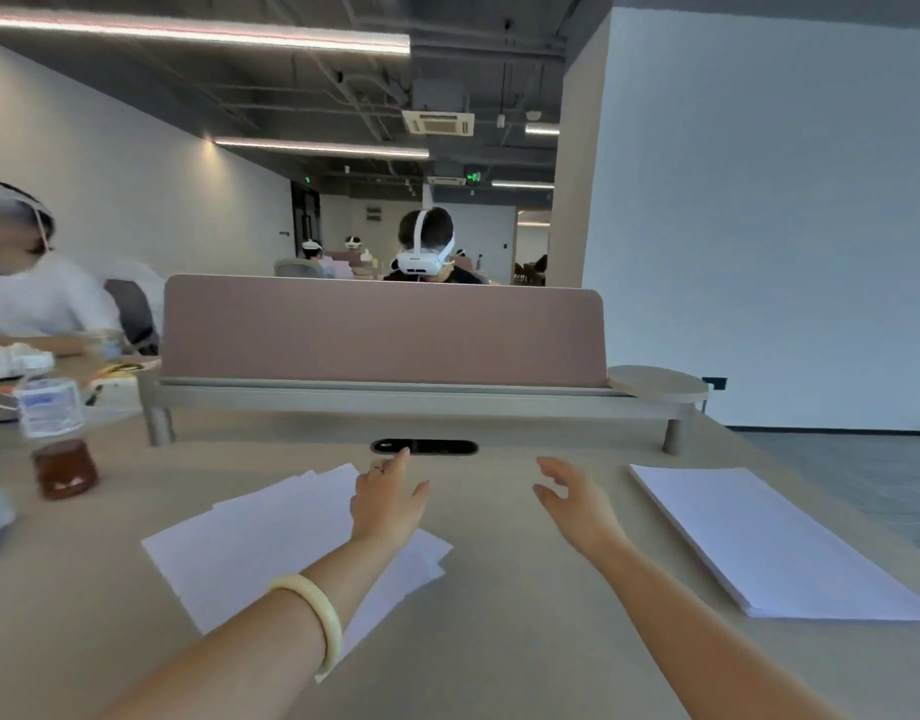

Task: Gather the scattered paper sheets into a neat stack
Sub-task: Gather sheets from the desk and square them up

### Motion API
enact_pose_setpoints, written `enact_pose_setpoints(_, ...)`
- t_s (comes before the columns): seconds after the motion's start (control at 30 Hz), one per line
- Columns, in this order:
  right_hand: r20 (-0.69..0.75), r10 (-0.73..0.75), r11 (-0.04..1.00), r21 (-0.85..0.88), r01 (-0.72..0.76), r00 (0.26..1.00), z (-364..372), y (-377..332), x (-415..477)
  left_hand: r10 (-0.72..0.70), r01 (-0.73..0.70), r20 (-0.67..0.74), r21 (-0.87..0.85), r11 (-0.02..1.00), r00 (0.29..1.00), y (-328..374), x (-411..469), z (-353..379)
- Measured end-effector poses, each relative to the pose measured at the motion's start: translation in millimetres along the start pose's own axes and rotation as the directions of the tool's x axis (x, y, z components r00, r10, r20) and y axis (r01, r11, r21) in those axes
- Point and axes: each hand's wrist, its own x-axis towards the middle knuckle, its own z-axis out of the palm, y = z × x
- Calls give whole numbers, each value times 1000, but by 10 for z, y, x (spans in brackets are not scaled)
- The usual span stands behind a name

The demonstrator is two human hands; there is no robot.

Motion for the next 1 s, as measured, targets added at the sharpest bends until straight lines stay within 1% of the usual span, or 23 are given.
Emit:
enact_pose_setpoints(0.1,93,-3,1000,27,1,996,395,-207,-36,-119,120,-31,26,992,992,-497,-58,-314)
enact_pose_setpoints(0.2,176,11,1000,26,-16,984,683,-335,-44,-233,236,-49,54,970,971,-890,-98,-531)
enact_pose_setpoints(0.23,211,2,1000,21,-7,978,880,-456,-24,-291,295,-65,62,954,955,-1111,-137,-676)
enact_pose_setpoints(0.37,301,53,999,-6,-54,952,1196,-555,18,-435,433,-12,127,892,900,-1500,-235,-839)
enact_pose_setpoints(0.47,361,95,995,-55,-80,928,1410,-607,55,-500,488,47,154,859,865,-1713,-312,-901)
enact_pose_setpoints(0.6,387,150,984,-146,-100,910,1615,-586,84,-527,509,148,145,849,837,-1860,-380,-867)
enact_pose_setpoints(0.7,370,162,967,-243,-73,915,1702,-577,87,-528,513,162,129,849,834,-1888,-381,-848)
enact_pose_setpoints(0.8,352,160,957,-285,-57,922,1721,-597,87,-516,508,166,93,856,840,-1822,-374,-850)
enact_pose_setpoints(0.9,367,160,956,-291,-50,917,1717,-622,73,-523,533,178,-7,846,833,-1736,-367,-873)
enact_pose_setpoints(1.0,403,142,963,-269,-31,904,1707,-649,57,-487,535,243,-203,820,839,-1806,-261,-793)
